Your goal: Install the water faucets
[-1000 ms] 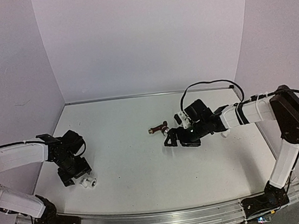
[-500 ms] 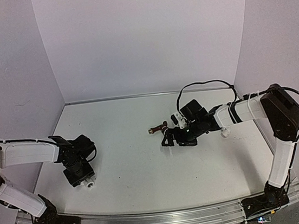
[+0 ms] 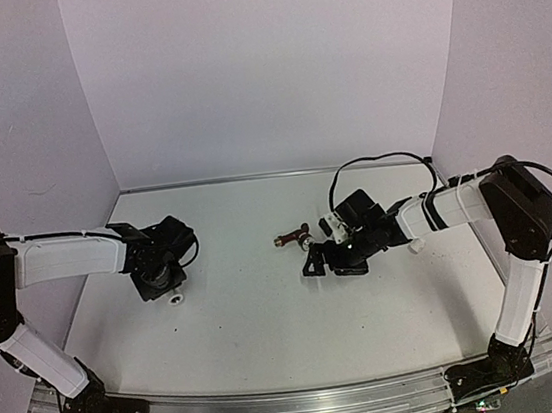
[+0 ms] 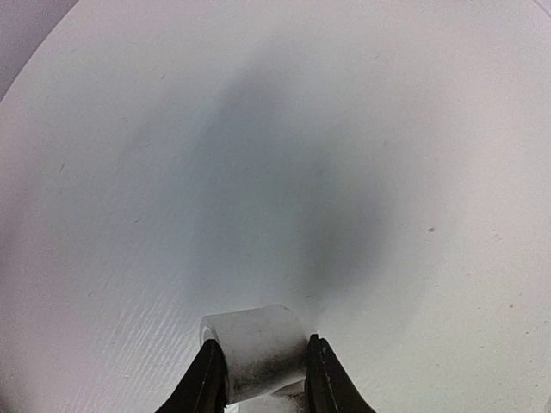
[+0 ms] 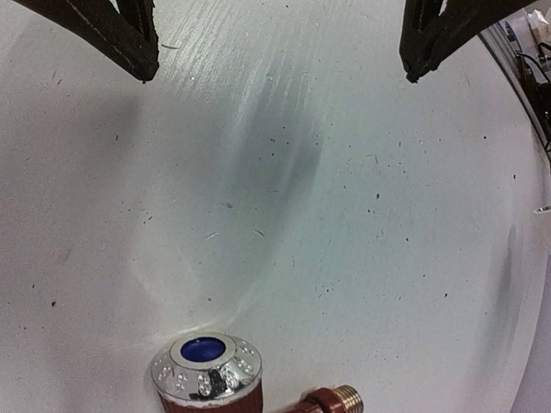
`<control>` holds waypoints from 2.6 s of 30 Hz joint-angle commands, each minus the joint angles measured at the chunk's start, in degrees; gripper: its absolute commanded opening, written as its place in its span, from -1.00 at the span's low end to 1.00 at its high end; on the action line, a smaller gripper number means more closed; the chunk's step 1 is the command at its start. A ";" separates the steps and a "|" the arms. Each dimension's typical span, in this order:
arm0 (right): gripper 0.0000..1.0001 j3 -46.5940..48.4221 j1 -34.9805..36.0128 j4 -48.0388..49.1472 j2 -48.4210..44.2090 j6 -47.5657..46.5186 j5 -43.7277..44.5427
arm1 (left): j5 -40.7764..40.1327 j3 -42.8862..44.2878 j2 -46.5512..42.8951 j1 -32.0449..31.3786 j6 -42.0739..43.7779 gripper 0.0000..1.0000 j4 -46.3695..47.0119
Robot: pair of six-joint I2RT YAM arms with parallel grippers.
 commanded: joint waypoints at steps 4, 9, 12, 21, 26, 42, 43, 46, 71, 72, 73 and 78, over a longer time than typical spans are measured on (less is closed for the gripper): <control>0.97 -0.64 0.37 0.96 -2.40 -0.05 -1.17 | 11.05 1.18 2.08 -0.23 12.31 -0.82 16.75; 0.96 -2.35 1.96 14.71 -2.31 5.46 -10.89 | 25.49 -4.90 -1.14 -0.26 8.82 -0.90 33.78; 0.93 -2.40 5.28 24.57 -0.81 9.96 -9.69 | 30.03 -5.88 -1.79 -0.25 5.26 -0.92 39.48; 0.77 8.55 10.04 34.64 12.79 19.46 -6.53 | 33.24 -1.97 1.45 -1.83 5.24 -0.95 40.01; 0.58 11.83 11.35 36.53 18.19 20.56 -8.21 | 33.68 -1.65 1.35 -2.51 5.92 -0.95 40.01; 0.31 11.66 11.42 46.06 21.12 23.39 -17.22 | 33.42 -2.58 1.34 -2.97 8.97 -0.92 40.05; 0.30 12.11 11.27 46.05 21.41 23.22 -18.78 | 33.91 -2.52 1.39 -2.95 10.07 -0.92 40.12; 0.20 12.20 11.25 46.08 21.57 22.69 -20.67 | 34.66 -2.39 1.51 -3.04 12.85 -0.90 40.27; -1.00 5.02 11.13 35.97 3.19 -18.72 -38.65 | 71.91 -7.44 -10.82 -1.21 37.76 0.77 40.08; -1.00 5.03 11.15 35.97 2.85 -18.71 -38.95 | 74.31 -7.52 -11.07 -1.20 38.22 0.70 40.07; -1.00 5.03 11.13 35.98 2.60 -18.52 -39.18 | 75.92 -7.60 -11.46 -1.20 38.62 0.62 40.10; -1.00 4.38 11.12 35.89 2.04 -18.32 -39.96 | 77.73 -8.51 -13.63 -0.91 39.24 0.12 40.16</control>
